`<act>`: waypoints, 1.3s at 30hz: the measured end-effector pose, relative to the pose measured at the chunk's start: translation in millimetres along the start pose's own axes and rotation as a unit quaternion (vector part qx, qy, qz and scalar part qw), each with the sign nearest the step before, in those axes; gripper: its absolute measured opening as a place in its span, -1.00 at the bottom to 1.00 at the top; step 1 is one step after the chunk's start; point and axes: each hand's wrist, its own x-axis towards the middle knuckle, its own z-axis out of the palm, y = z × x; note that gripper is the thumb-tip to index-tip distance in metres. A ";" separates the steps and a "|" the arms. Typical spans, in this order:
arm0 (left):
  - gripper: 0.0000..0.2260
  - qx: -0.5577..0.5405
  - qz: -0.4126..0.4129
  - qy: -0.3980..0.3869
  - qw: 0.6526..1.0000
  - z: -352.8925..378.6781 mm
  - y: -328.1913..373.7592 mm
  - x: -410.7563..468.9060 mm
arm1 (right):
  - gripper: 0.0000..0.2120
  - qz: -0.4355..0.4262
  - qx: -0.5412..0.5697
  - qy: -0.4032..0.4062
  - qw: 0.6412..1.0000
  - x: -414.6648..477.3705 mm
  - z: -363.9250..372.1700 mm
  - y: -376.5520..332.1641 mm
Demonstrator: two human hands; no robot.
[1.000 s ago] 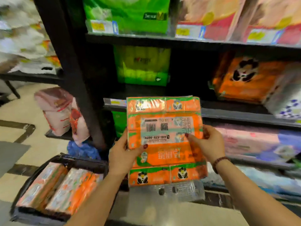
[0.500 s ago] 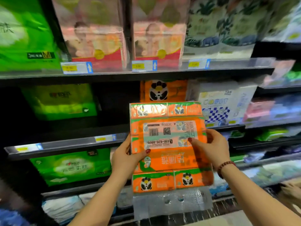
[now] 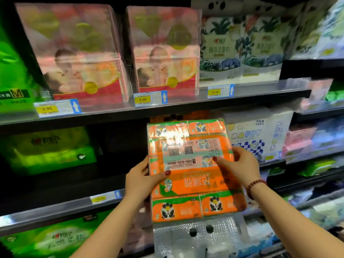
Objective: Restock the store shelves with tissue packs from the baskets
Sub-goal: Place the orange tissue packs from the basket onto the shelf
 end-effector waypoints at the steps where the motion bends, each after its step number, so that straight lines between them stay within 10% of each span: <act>1: -0.58 -0.001 0.001 -0.004 1.000 -0.9 0.4 12.0 | -0.70 -0.004 -0.003 0.003 1.000 9.6 4.6 -1.6; 32: -0.80 0.002 0.068 0.100 0.993 48.5 -77.0 159.4 | -0.69 -0.116 0.039 0.145 0.982 139.0 117.4 55.4; 39: -0.59 0.128 0.124 0.051 0.983 40.4 -89.6 162.0 | -0.20 -0.122 0.058 0.100 0.986 133.1 126.5 69.2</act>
